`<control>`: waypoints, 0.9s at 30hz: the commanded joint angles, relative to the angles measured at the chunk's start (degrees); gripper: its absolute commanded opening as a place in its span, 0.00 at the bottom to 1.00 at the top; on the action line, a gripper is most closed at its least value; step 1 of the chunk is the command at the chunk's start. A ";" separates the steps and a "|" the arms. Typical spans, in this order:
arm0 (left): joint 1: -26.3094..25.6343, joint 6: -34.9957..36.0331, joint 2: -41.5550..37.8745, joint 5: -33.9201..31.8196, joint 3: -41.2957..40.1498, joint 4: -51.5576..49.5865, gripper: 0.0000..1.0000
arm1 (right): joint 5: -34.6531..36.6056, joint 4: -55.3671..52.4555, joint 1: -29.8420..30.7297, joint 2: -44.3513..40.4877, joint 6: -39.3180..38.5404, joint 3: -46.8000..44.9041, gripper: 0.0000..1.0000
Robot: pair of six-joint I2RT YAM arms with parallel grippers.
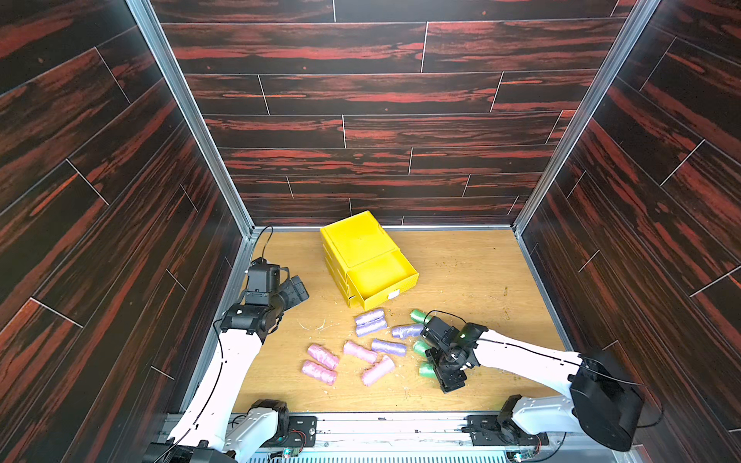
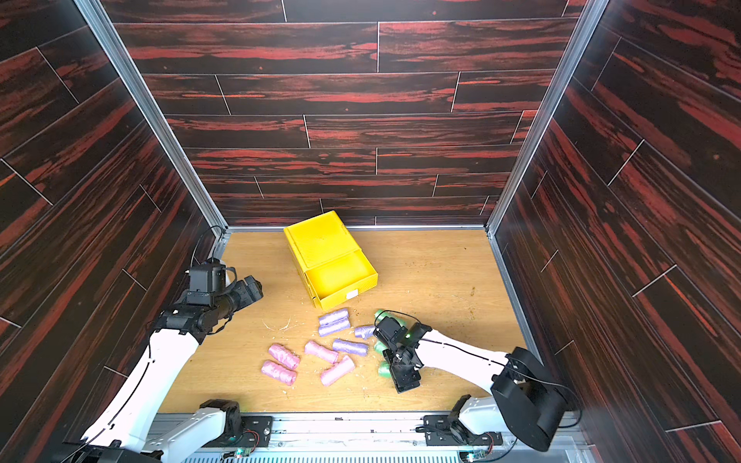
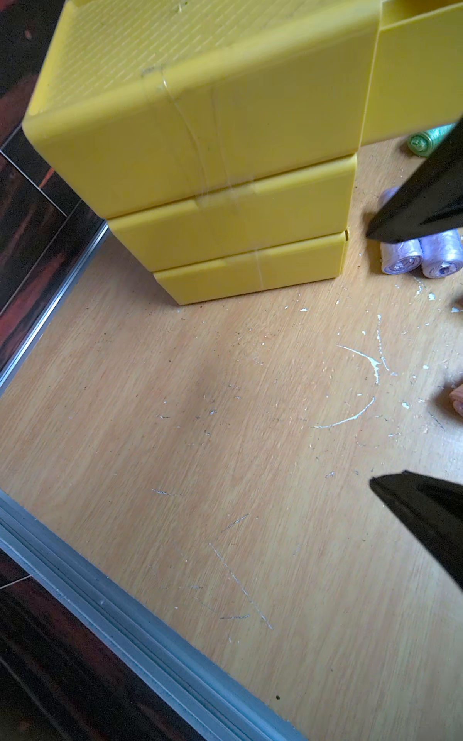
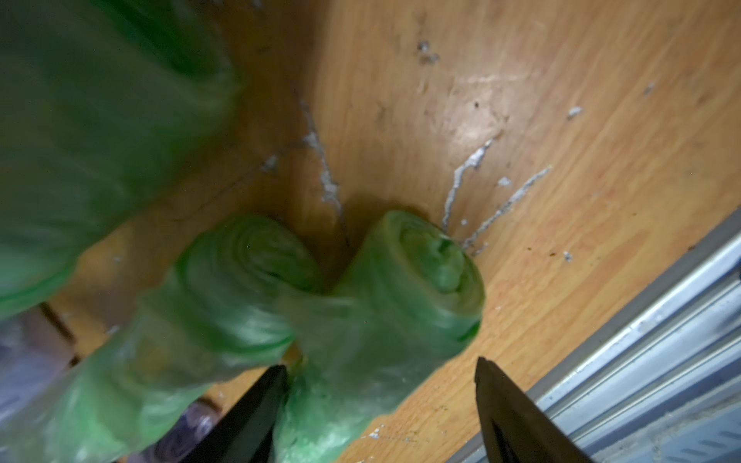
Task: Sort the rolls of trash bags by color and place them into the drawer
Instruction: Pick up the roll of trash bags from the center of the board.
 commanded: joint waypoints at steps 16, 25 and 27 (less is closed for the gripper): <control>0.45 0.90 -1.37 -0.09 -0.93 0.34 0.94 | 3.42 -7.56 1.10 -0.77 -2.66 1.12 0.45; 0.47 0.99 -1.13 -0.08 -0.75 0.35 0.94 | 3.86 -6.55 1.24 -0.03 -6.02 0.71 0.33; 0.48 0.95 -1.02 0.10 -0.69 0.34 0.94 | 3.29 -6.36 1.28 1.09 -7.24 1.06 0.35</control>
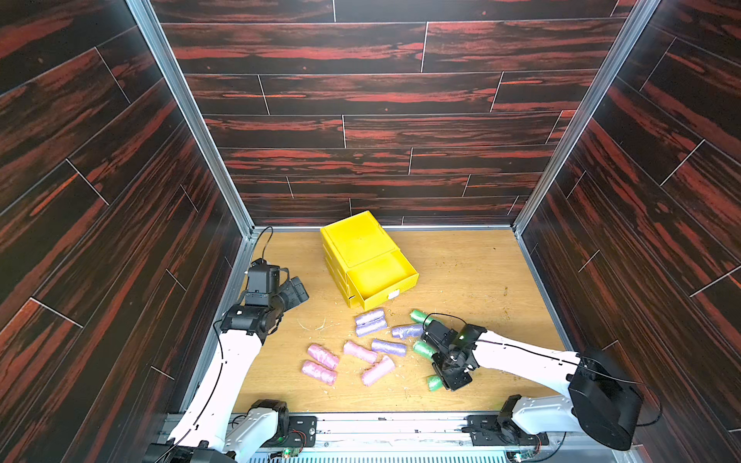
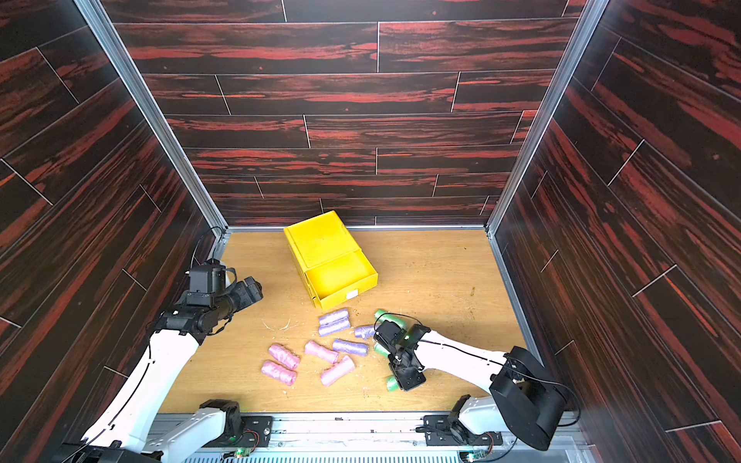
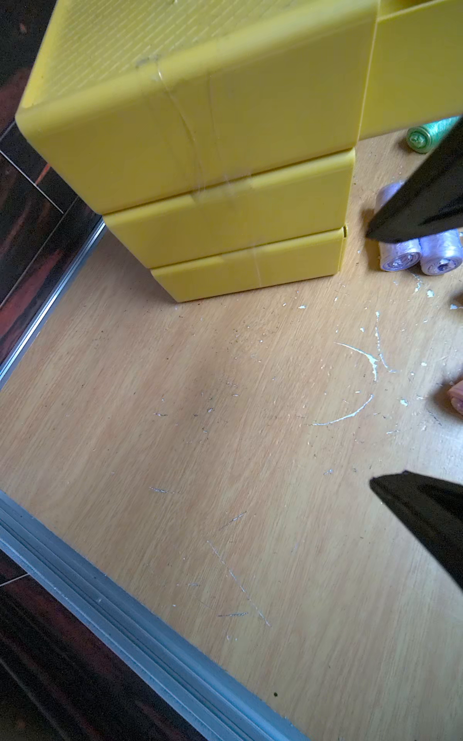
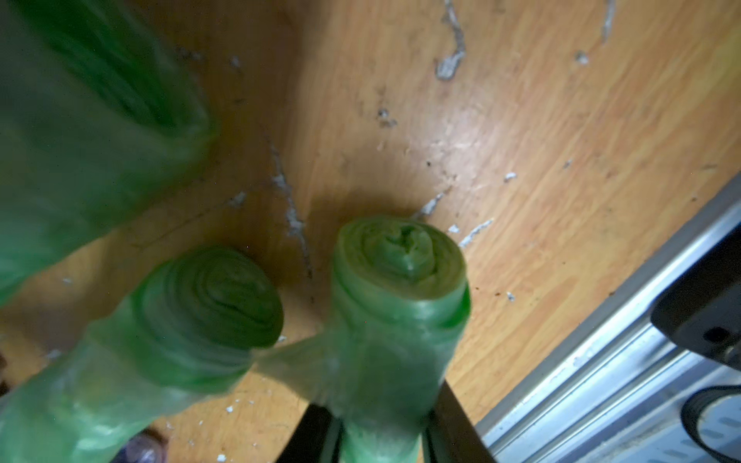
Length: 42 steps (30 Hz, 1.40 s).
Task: Sort the rolls of trash bags by color and place them into the drawer
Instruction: Pick up the roll of trash bags from the center of the board, then place the roll of trash bags in the drawer.
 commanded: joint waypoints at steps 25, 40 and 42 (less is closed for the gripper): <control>0.36 1.10 -1.26 -1.08 2.22 -0.41 0.94 | 19.87 -15.13 8.76 -10.16 -15.22 29.30 0.24; 0.41 1.34 -1.43 -0.64 1.76 0.03 0.94 | 18.41 2.70 3.78 8.46 -26.98 52.73 0.27; 0.41 1.42 -1.60 -0.65 1.71 0.07 0.94 | 17.72 3.29 2.23 11.01 -26.93 54.86 0.28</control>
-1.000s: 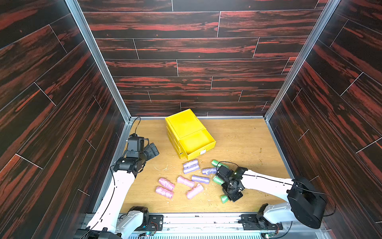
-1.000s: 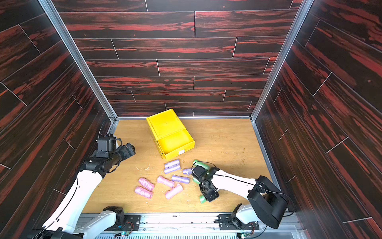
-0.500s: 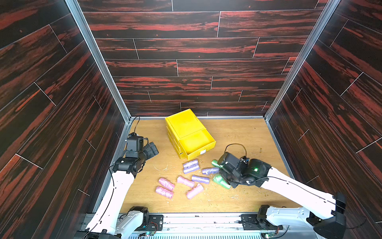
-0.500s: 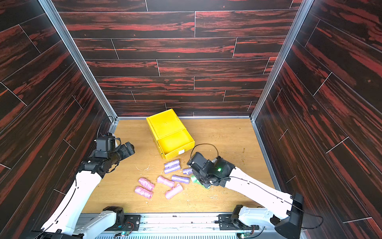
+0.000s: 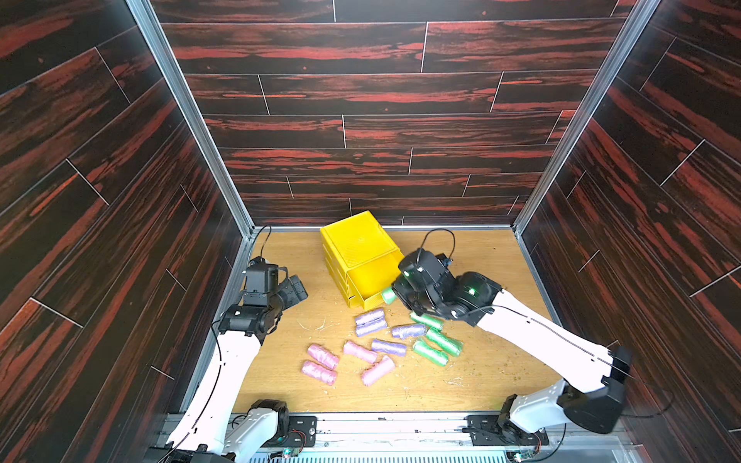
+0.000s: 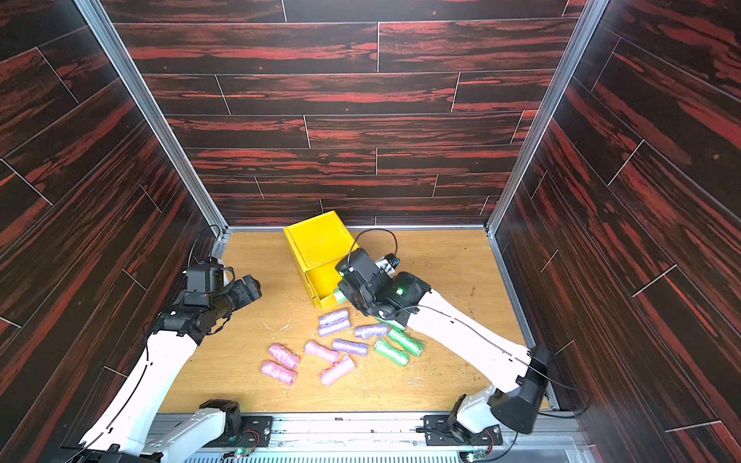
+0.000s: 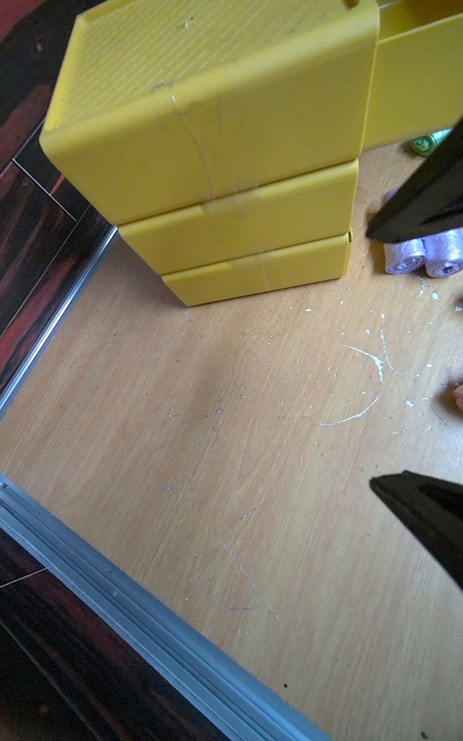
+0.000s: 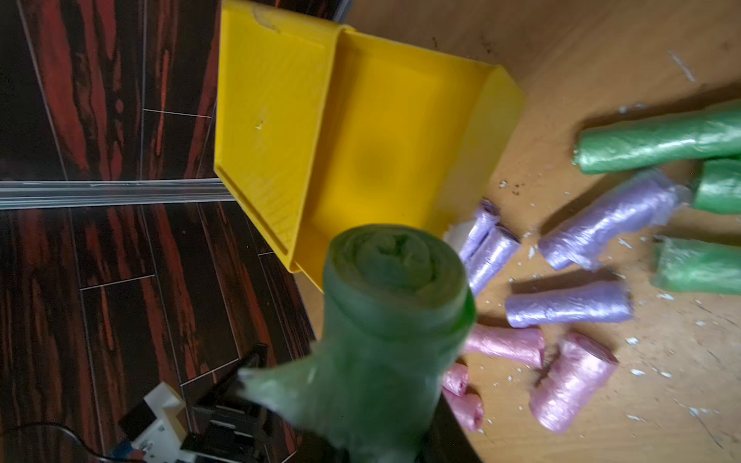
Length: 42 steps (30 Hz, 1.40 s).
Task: Sort the rolls of trash bags by color and place them into the drawer
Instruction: Place the roll of trash bags in the drawer.
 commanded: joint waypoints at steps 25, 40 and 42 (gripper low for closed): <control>0.71 1.10 -0.76 0.61 -0.27 0.34 0.93 | -12.29 1.58 -7.80 22.10 -0.71 15.64 0.32; 0.89 1.26 -1.20 0.66 -0.21 0.34 0.94 | -11.15 2.69 -8.05 26.11 -0.36 16.75 0.44; 0.90 1.37 -1.22 0.70 -0.13 0.34 0.94 | -11.16 2.83 -8.10 26.52 -0.36 16.89 0.47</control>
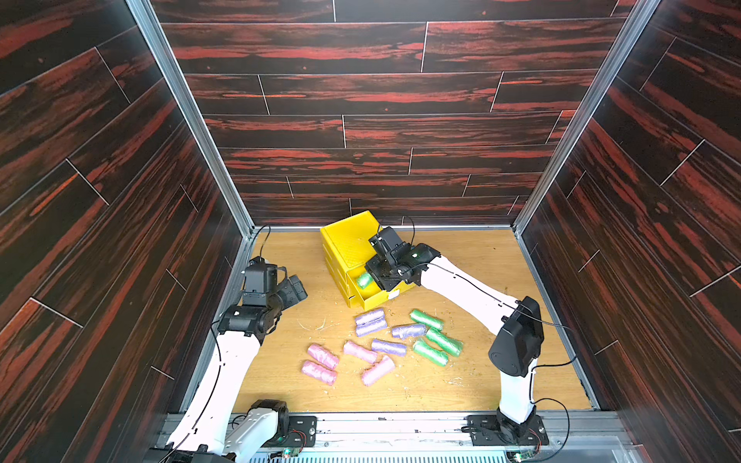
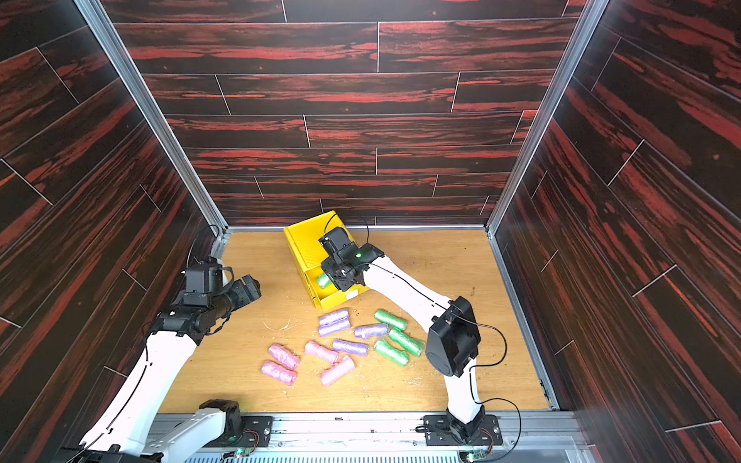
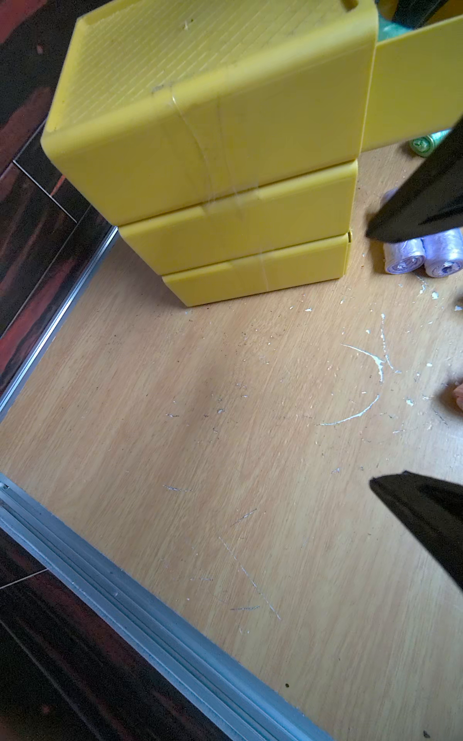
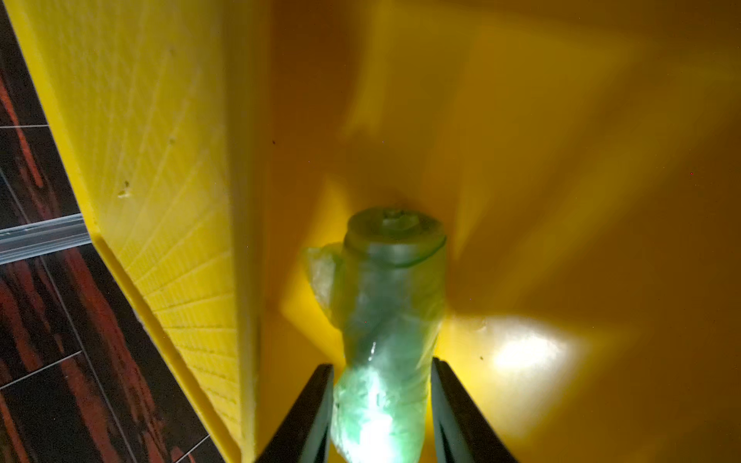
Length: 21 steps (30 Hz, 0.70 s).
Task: Sort the rolls of trash bags by color and place them into the drawer
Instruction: Place the roll of trash bags in the drawer.
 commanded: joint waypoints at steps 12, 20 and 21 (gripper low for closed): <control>0.62 1.12 -1.48 -0.24 -0.03 0.32 0.94 | 2.82 1.39 -0.81 2.26 -1.34 3.30 0.43; 0.73 1.28 -1.45 -0.20 0.06 0.33 0.94 | 0.92 4.59 -0.81 1.86 -3.29 2.26 0.43; 0.81 1.24 -1.46 -0.20 0.09 0.32 0.94 | 0.22 4.67 -0.80 1.65 -3.90 2.17 0.43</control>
